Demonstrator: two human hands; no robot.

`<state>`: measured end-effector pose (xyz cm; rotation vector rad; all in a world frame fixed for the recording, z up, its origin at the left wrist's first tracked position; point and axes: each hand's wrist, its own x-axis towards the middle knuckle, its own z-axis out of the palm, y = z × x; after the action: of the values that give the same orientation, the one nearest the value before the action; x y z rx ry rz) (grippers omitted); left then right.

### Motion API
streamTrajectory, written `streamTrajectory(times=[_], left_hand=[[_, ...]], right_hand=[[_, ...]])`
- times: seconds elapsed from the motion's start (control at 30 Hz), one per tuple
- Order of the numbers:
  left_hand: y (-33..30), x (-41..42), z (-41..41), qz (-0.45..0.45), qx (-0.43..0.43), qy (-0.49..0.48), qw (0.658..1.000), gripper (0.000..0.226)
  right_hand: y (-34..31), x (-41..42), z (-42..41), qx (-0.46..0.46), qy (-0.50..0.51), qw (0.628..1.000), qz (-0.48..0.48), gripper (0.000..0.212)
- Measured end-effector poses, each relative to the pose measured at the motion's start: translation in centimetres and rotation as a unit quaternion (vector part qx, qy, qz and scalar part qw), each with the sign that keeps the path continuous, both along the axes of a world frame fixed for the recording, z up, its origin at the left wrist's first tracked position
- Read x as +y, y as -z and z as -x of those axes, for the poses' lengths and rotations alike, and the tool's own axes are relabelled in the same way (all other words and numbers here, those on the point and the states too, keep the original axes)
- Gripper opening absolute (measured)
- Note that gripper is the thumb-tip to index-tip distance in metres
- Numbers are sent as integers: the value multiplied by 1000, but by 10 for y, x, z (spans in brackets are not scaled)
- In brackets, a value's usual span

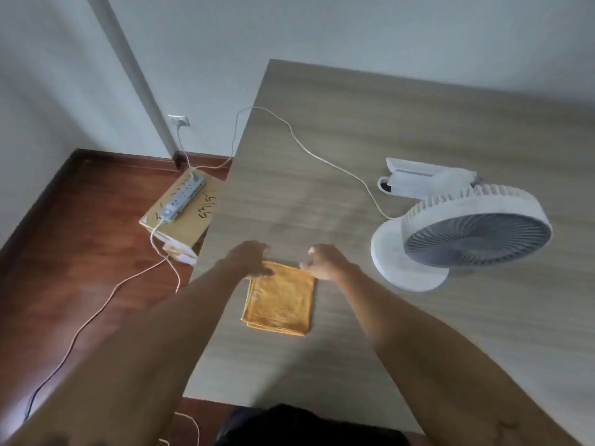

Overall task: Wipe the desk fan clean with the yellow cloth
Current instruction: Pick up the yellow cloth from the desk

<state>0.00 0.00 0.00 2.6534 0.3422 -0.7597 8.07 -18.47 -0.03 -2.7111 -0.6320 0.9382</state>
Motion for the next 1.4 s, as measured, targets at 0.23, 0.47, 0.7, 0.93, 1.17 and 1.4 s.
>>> streamTrajectory(times=[0.23, 0.47, 0.7, 0.93, 1.17, 1.4], left_hand=[[26, -8, 15, -32, -47, 1, 998, 65], [37, -11, 19, -74, -81, 8, 994, 45], [22, -14, 11, 85, -94, -22, 992, 23], [-32, -46, -6, 172, -128, 140, 967, 21], [-85, -90, -36, 225, -131, 205, 943, 24], [-124, -142, -59, 372, -211, 141, 893, 53]], right_hand=[[23, -3, 28, -17, 42, 999, 9, 43], [38, -6, 36, -53, 71, 996, -23, 23], [28, -29, 44, -49, 142, 977, -154, 32], [15, -68, 53, -119, 52, 969, -212, 43], [-52, -107, 62, -9, 121, 947, -296, 19], [-96, -177, 72, -47, 269, 906, -324, 22]])
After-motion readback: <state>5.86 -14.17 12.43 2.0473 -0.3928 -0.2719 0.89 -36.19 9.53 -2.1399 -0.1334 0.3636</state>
